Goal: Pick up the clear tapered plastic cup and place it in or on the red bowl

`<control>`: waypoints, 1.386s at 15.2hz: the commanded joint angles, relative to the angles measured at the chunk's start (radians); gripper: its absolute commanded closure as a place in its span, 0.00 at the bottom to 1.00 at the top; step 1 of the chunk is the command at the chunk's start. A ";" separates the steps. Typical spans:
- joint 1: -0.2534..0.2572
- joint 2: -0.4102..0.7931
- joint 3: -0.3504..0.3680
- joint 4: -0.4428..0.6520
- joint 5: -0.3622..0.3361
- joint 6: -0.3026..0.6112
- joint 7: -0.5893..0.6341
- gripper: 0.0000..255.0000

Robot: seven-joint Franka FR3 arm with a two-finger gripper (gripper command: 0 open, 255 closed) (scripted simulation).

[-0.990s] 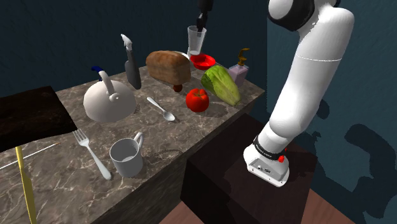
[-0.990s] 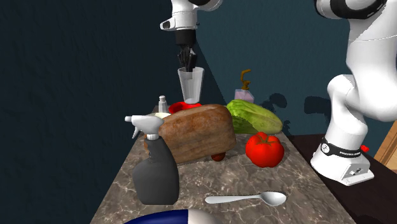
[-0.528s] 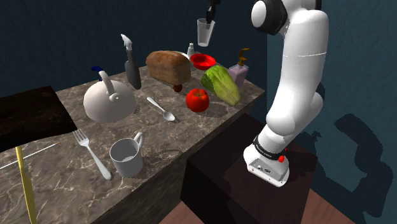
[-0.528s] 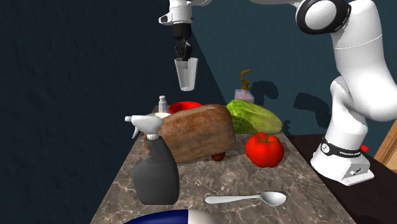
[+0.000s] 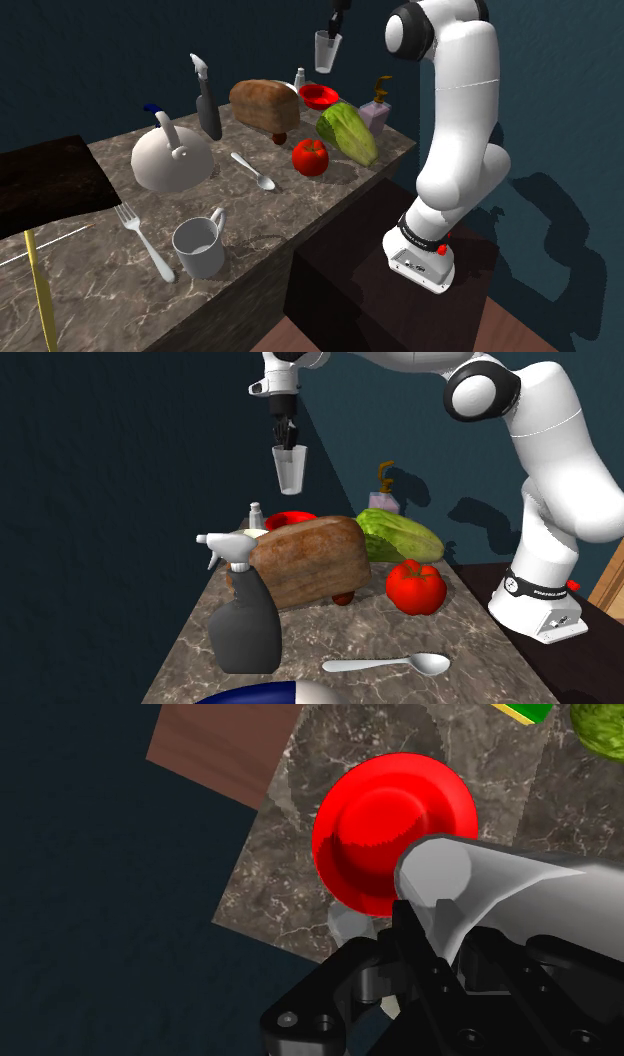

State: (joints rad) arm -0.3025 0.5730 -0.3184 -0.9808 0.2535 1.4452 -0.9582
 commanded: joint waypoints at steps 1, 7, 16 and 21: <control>0.009 -0.016 -0.002 -0.057 -0.004 0.040 -0.006 1.00; 0.027 -0.040 -0.004 -0.178 -0.010 0.136 -0.016 1.00; 0.042 -0.049 -0.003 -0.304 -0.009 0.251 -0.030 1.00; 0.042 -0.049 -0.003 -0.303 -0.009 0.251 -0.030 1.00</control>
State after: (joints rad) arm -0.2604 0.5245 -0.3208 -1.2838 0.2442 1.6958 -0.9882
